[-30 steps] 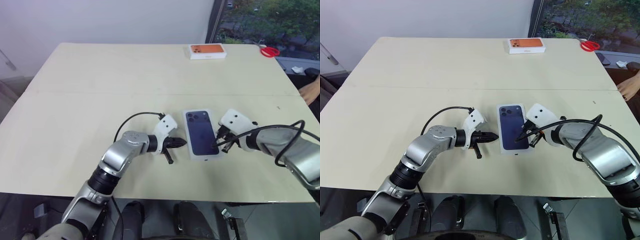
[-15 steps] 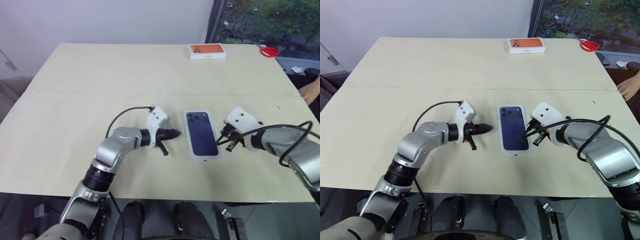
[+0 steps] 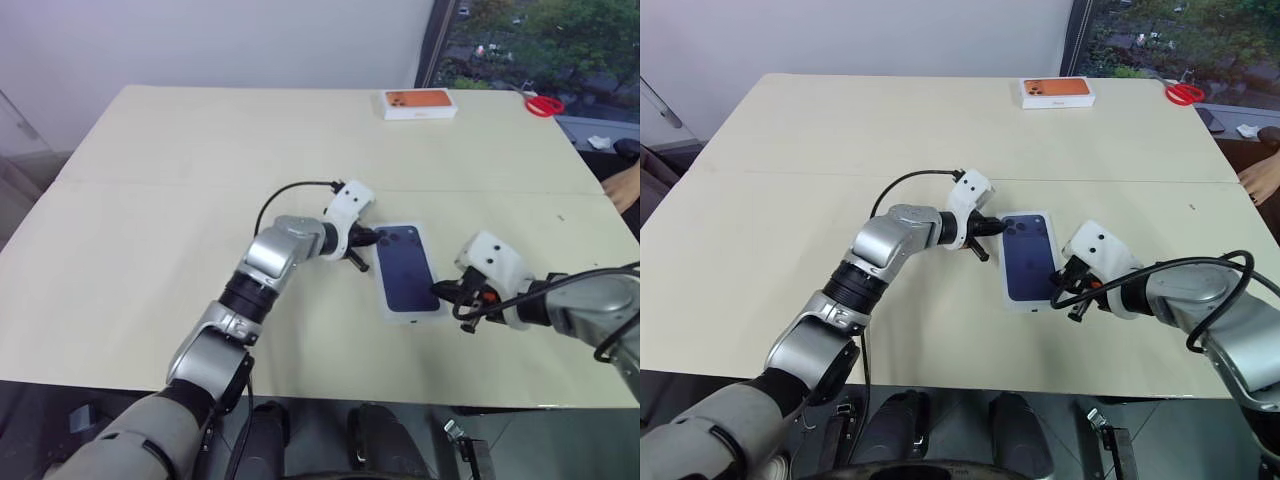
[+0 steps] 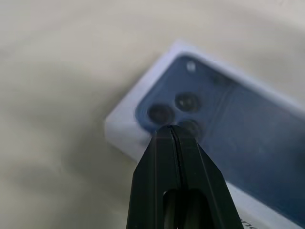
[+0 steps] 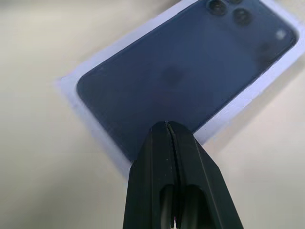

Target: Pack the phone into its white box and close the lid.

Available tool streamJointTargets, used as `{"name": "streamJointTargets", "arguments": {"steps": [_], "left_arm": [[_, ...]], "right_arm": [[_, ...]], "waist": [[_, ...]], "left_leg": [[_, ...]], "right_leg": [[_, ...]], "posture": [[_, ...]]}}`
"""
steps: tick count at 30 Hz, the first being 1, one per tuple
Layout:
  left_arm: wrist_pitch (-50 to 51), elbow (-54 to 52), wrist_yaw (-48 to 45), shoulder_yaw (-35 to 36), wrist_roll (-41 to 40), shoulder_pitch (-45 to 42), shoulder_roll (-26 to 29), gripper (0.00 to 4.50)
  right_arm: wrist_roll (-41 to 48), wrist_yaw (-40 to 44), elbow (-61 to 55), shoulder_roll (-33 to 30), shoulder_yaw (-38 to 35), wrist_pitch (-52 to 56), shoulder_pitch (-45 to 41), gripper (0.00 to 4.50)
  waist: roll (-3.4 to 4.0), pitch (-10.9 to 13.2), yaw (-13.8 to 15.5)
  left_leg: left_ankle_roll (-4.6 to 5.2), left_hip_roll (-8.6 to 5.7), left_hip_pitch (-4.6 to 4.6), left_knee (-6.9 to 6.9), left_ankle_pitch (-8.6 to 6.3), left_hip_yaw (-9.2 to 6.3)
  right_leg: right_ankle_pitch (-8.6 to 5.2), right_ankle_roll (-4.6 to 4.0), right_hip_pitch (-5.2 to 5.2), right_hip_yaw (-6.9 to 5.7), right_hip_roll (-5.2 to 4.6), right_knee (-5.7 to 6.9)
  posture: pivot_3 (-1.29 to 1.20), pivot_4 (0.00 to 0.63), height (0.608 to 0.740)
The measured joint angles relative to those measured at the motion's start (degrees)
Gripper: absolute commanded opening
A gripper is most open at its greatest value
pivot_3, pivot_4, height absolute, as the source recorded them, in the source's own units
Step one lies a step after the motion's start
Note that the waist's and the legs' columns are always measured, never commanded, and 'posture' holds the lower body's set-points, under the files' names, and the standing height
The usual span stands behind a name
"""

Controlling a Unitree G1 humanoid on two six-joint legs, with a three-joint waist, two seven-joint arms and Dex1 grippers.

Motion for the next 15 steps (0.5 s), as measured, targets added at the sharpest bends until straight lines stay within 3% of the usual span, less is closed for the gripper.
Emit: {"name": "streamJointTargets", "arguments": {"steps": [9, 15], "left_arm": [[-2.89, 2.33, -1.26, -1.57, 3.08, 0.24, -0.7, 0.0], [-3.34, -4.78, -1.78, 4.08, -0.4, 7.48, 0.59, 0.0]], "right_arm": [[-0.5, -6.43, -0.34, 4.78, 1.57, 3.25, 1.51, 0.02], [-0.68, -8.39, -0.28, 7.02, 1.8, 2.58, 0.81, 0.02]], "waist": [[-0.33, -0.39, -0.34], [-0.42, -0.45, -0.88]], "left_leg": [[0.0, 0.01, 0.32, -0.07, -0.01, -0.02], [0.0, 0.06, 0.32, -0.14, 0.0, 0.03]], "right_leg": [[-0.02, 0.02, 0.39, -0.01, -0.01, -0.09], [-0.02, 0.02, 0.27, 0.05, 0.01, -0.02]], "posture": [[0.0, 0.15, 0.74], [0.0, 0.15, 0.74]]}}
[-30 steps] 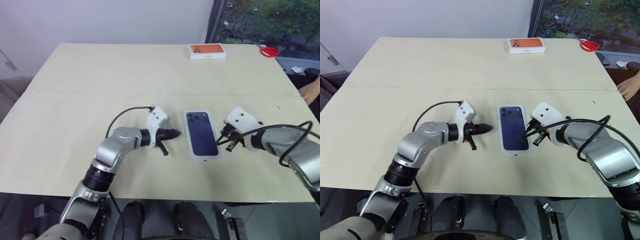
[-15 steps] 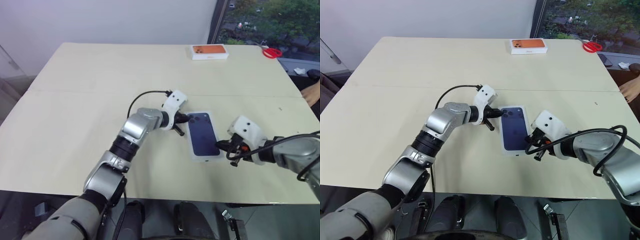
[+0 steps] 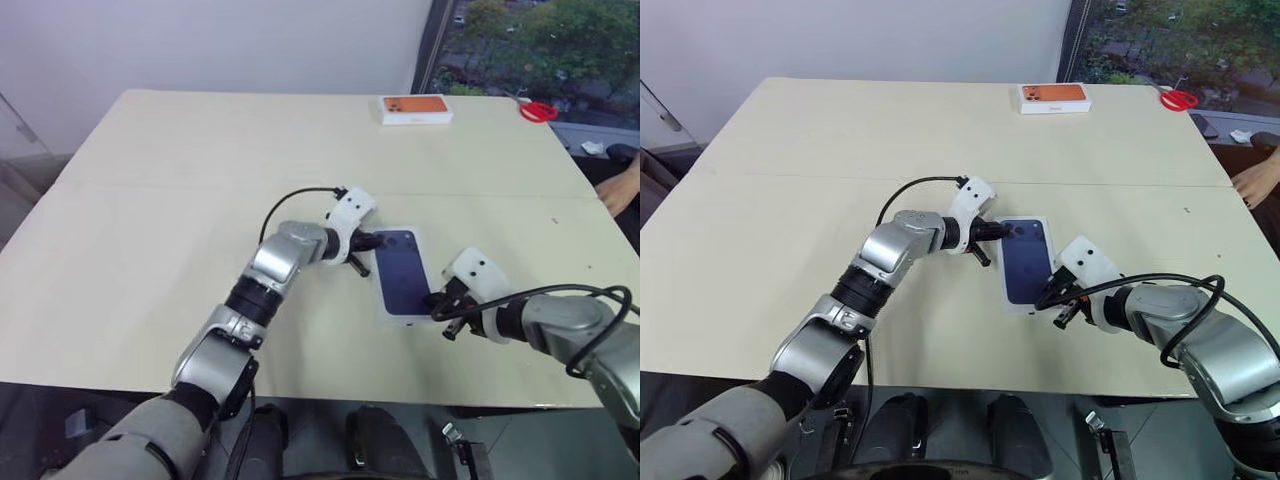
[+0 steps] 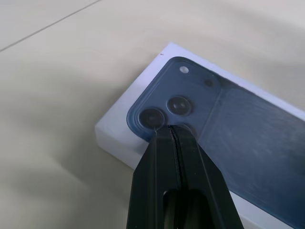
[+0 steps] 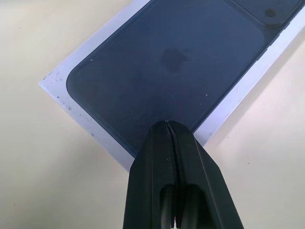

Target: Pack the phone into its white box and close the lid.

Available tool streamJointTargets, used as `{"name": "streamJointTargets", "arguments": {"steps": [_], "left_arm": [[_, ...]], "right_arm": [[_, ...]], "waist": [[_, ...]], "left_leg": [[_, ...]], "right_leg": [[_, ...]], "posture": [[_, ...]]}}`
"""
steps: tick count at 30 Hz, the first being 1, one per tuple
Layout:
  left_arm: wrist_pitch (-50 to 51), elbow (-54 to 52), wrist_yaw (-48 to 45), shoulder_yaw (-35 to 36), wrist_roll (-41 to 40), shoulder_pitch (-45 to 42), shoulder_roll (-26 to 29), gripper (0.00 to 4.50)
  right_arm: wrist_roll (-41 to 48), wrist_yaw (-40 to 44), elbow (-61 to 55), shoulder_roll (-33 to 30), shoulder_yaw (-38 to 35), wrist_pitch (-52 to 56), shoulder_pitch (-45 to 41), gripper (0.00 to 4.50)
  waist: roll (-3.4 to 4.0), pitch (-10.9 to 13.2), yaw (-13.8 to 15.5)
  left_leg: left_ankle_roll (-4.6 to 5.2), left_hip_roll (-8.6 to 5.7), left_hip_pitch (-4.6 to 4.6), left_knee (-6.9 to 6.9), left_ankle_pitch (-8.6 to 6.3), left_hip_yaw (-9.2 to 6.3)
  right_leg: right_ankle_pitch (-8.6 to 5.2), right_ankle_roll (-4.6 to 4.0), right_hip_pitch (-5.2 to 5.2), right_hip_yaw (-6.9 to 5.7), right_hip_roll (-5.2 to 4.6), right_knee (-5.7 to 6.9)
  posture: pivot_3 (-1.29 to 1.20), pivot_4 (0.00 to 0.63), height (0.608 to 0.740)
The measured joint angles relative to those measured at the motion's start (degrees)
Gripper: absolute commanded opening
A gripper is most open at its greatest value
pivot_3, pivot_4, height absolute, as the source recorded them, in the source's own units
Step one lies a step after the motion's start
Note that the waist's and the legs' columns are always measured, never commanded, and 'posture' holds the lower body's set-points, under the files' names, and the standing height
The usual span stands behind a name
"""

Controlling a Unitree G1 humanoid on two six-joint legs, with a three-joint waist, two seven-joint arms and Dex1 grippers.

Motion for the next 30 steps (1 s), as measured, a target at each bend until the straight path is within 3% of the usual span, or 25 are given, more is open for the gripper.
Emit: {"name": "streamJointTargets", "arguments": {"steps": [4, 8, 16, 30], "left_arm": [[-1.56, -11.05, -1.47, 7.16, -4.75, 6.82, 5.12, 0.0], [-2.7, -24.67, -4.5, 17.36, -9.62, 16.99, 16.83, 0.0], [-3.5, -29.55, -5.7, 32.53, -14.11, 33.47, 29.81, 0.0], [-5.73, -30.29, -1.98, 38.7, -15.72, 42.33, 31.93, 0.0]], "right_arm": [[-2.3, -2.35, 4.32, 3.61, -2.29, -5.98, -2.44, 0.02], [-4.14, -3.32, 15.11, 6.74, -9.19, -15.44, -6.94, 0.02], [-3.93, 4.1, 30.47, 9.43, -10.42, -25.43, -9.86, 0.02], [-4.78, 8.95, 33.47, 10.68, -7.15, -30.48, -11.09, 0.02]], "waist": [[0.08, 0.07, -0.14], [0.13, 0.07, -0.04], [0.13, 0.12, 0.2], [0.17, 0.14, 0.14]], "left_leg": [[-0.03, 0.03, -0.18, -0.01, 0.02, 0.02], [-0.05, 0.03, -0.09, -0.06, 0.03, 0.08], [-0.03, 0.02, -0.19, -0.03, 0.01, 0.09], [-0.03, 0.06, -0.17, -0.07, 0.01, 0.07]], "right_leg": [[0.01, -0.01, -0.29, 0.05, 0.01, 0.12], [0.0, -0.01, -0.2, 0.09, -0.06, 0.07], [0.01, -0.01, -0.21, -0.01, -0.14, -0.04], [0.01, -0.03, -0.22, -0.03, -0.14, 0.01]], "posture": [[0.0, 0.15, 0.74], [0.0, 0.15, 0.74], [0.0, 0.15, 0.74], [0.0, 0.15, 0.74]]}}
